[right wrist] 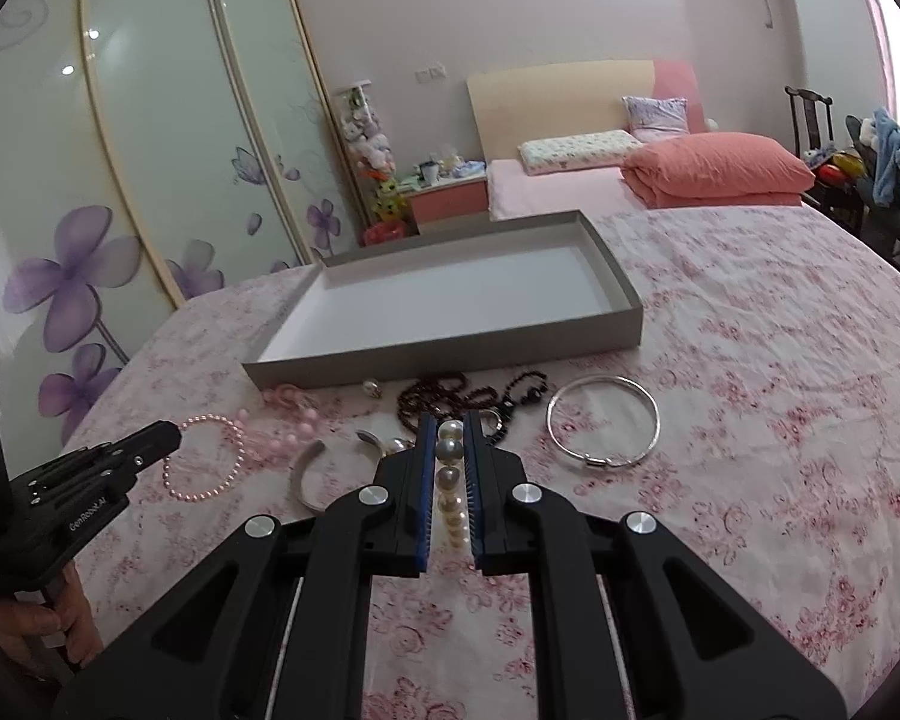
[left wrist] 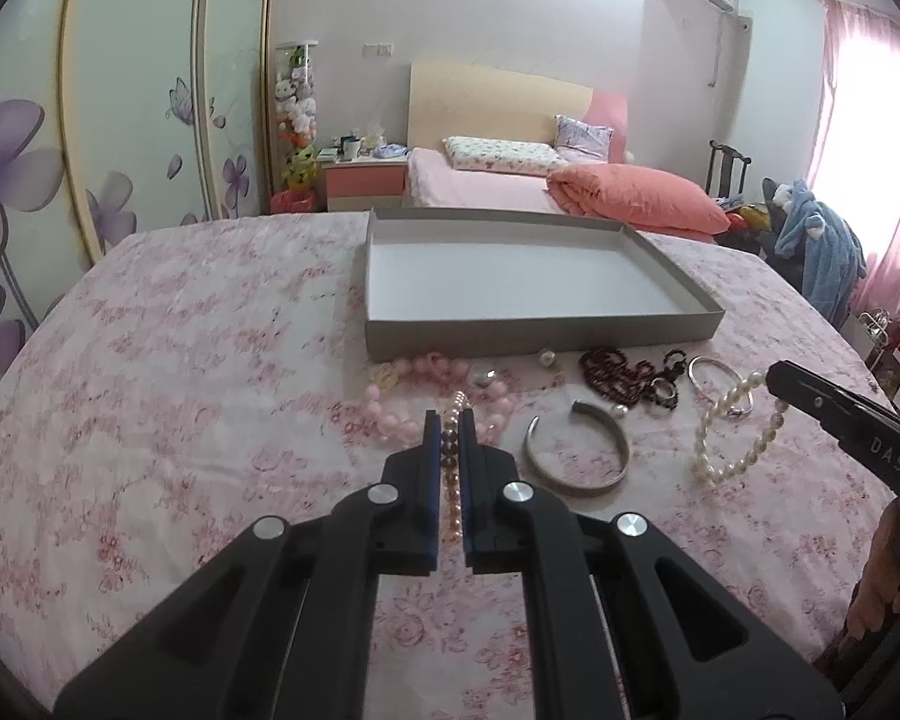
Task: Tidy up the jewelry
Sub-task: 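Carry both pearl bracelets into the grey tray and open both tools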
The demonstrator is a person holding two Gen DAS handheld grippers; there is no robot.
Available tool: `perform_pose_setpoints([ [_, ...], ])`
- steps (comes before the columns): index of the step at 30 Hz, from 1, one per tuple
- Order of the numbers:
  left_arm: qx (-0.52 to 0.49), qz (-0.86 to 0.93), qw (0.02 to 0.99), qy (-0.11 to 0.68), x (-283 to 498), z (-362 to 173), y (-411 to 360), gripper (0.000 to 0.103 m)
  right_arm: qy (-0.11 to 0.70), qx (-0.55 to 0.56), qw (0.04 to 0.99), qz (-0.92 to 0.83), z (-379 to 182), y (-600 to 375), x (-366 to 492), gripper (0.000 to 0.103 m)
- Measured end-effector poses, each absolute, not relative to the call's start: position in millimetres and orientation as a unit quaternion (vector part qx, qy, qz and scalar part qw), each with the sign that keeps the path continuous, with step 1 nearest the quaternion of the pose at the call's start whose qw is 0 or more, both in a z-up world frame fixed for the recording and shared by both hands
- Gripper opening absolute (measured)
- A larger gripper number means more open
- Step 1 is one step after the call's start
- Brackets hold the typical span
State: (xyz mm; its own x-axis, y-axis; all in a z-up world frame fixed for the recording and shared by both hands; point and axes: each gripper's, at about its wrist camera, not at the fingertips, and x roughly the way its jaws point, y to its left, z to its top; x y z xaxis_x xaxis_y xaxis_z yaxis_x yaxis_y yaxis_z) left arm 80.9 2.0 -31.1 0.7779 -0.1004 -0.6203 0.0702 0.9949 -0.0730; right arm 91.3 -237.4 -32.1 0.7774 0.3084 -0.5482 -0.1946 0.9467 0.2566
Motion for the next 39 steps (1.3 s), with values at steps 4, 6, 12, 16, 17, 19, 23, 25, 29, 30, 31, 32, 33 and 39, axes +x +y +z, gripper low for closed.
perform_pose_setpoints([
  [4,-0.021,-0.046,0.945,0.323,80,-26,0,0.007,0.3,0.092,0.94,0.136,-28,-236,89,0.01],
  [6,-0.019,-0.045,0.946,0.32,80,-24,0,0.007,0.296,0.092,0.941,0.138,-26,-235,89,0.01],
  [12,-0.013,-0.045,0.949,0.311,81,-18,-4,0.007,0.282,0.085,0.945,0.142,-19,-233,88,0.01],
  [16,-0.006,-0.041,0.952,0.303,83,-10,-5,0.007,0.269,0.081,0.949,0.143,-11,-232,89,0.01],
  [17,-0.004,-0.04,0.953,0.301,83,-9,-6,0.007,0.265,0.079,0.951,0.142,-8,-232,89,0.01],
  [19,0.005,-0.033,0.956,0.293,86,-1,-7,0.007,0.253,0.076,0.954,0.139,-1,-232,90,0.01],
  [23,0.022,-0.022,0.962,0.272,94,15,-10,0.007,0.224,0.066,0.963,0.134,18,-231,95,0.01],
  [25,0.023,-0.019,0.964,0.263,99,22,-12,0.007,0.213,0.064,0.966,0.132,25,-231,100,0.01],
  [29,0.019,-0.017,0.968,0.248,115,33,-15,0.007,0.192,0.058,0.972,0.123,35,-230,112,0.01],
  [30,0.019,-0.015,0.969,0.244,121,36,-15,0.007,0.189,0.057,0.973,0.119,37,-229,116,0.01],
  [31,0.016,-0.015,0.97,0.243,127,39,-15,0.007,0.187,0.057,0.974,0.117,38,-229,120,0.01],
  [32,0.014,-0.015,0.97,0.243,131,40,-15,0.007,0.184,0.057,0.975,0.113,40,-230,126,0.01],
  [33,0.01,-0.015,0.97,0.243,139,42,-15,0.007,0.182,0.057,0.975,0.111,40,-230,130,0.01],
  [39,0.017,-0.007,0.969,0.246,179,39,-20,0.007,0.18,0.067,0.977,0.092,40,-232,167,0.01],
])
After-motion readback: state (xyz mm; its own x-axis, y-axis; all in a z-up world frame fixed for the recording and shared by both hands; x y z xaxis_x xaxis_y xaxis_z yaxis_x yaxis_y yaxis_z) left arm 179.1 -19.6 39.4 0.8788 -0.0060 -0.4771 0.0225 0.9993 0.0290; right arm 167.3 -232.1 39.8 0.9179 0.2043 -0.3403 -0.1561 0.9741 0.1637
